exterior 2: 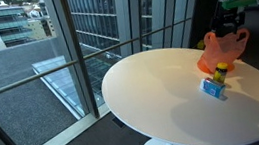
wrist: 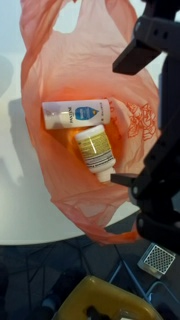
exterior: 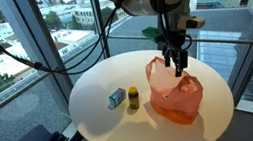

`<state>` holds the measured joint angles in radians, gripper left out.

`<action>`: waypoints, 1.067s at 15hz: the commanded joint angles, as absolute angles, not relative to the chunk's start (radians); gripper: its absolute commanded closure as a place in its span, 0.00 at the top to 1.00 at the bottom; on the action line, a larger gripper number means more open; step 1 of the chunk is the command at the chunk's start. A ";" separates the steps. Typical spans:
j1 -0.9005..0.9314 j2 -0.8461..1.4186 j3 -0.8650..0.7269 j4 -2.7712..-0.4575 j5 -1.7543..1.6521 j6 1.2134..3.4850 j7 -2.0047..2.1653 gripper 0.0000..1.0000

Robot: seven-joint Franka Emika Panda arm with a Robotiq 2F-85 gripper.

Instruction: Take the white and orange bottle out of the plastic bag and put it on the table

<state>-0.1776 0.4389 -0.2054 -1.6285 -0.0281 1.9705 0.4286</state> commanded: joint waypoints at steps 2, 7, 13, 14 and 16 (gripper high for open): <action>-0.190 0.496 -0.219 -1.576 -0.021 1.945 0.407 1.00; -0.182 0.542 -0.219 -1.593 -0.041 1.969 0.380 1.00; -0.173 0.549 -0.222 -1.618 -0.035 1.975 0.400 1.00; -0.173 0.550 -0.222 -1.619 -0.035 1.975 0.400 1.00; -0.173 0.551 -0.222 -1.620 -0.035 1.975 0.400 1.00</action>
<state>-0.1764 0.5491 -0.2168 -1.6228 -0.0378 1.9775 0.4024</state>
